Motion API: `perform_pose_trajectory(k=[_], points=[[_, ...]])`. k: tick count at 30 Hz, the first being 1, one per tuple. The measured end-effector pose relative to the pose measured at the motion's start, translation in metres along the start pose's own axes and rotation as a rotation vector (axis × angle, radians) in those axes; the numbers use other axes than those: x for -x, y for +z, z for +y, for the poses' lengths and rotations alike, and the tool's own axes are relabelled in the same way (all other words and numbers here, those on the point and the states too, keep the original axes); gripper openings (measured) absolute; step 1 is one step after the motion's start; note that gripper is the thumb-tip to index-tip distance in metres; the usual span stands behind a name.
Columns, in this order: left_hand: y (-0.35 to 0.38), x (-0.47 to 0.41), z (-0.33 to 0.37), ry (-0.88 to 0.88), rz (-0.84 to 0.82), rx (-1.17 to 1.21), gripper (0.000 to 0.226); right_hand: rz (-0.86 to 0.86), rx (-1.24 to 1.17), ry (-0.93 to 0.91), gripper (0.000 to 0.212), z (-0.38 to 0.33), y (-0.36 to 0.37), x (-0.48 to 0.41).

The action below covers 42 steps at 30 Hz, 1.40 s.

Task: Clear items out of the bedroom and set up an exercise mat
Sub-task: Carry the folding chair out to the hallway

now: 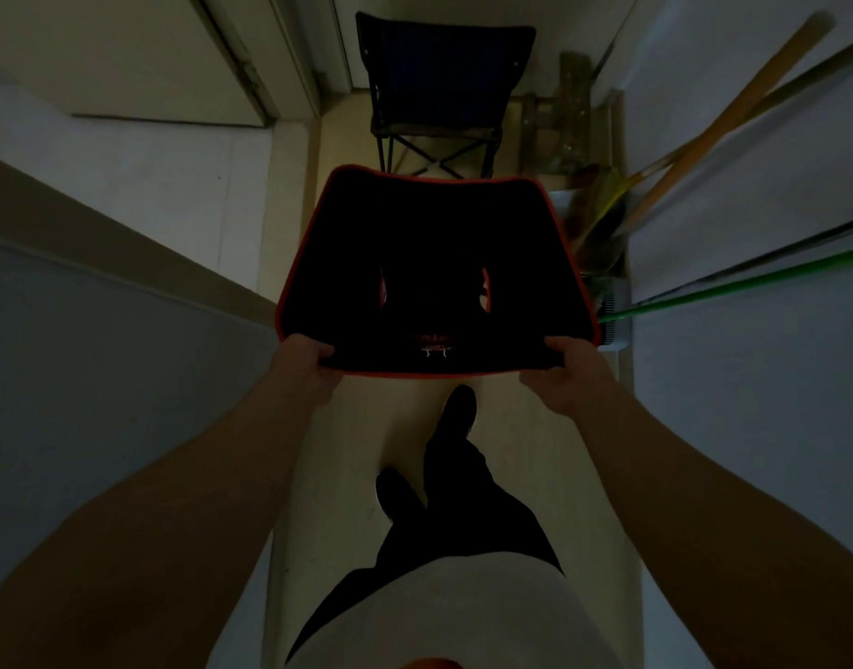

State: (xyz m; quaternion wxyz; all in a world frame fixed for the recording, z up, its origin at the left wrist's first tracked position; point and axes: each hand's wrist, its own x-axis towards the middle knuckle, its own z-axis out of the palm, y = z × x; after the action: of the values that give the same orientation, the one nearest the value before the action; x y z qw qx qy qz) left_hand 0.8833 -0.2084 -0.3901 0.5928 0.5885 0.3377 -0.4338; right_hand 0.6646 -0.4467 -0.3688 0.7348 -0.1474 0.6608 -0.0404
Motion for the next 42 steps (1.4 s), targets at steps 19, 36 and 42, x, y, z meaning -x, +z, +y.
perform_pose_trajectory(k=[19,36,42], points=[[0.082,-0.04,0.092,0.007,0.087,-0.081,0.055,-0.009,0.114,-0.145,0.046,-0.09,0.076,-0.045],[0.089,0.039,0.1,-0.001,0.122,-0.197,0.05,0.033,0.083,-0.08,0.066,-0.076,0.076,0.001],[0.08,0.121,0.085,-0.023,0.004,0.08,0.039,-0.023,-0.007,-0.147,0.058,-0.052,0.077,0.091]])
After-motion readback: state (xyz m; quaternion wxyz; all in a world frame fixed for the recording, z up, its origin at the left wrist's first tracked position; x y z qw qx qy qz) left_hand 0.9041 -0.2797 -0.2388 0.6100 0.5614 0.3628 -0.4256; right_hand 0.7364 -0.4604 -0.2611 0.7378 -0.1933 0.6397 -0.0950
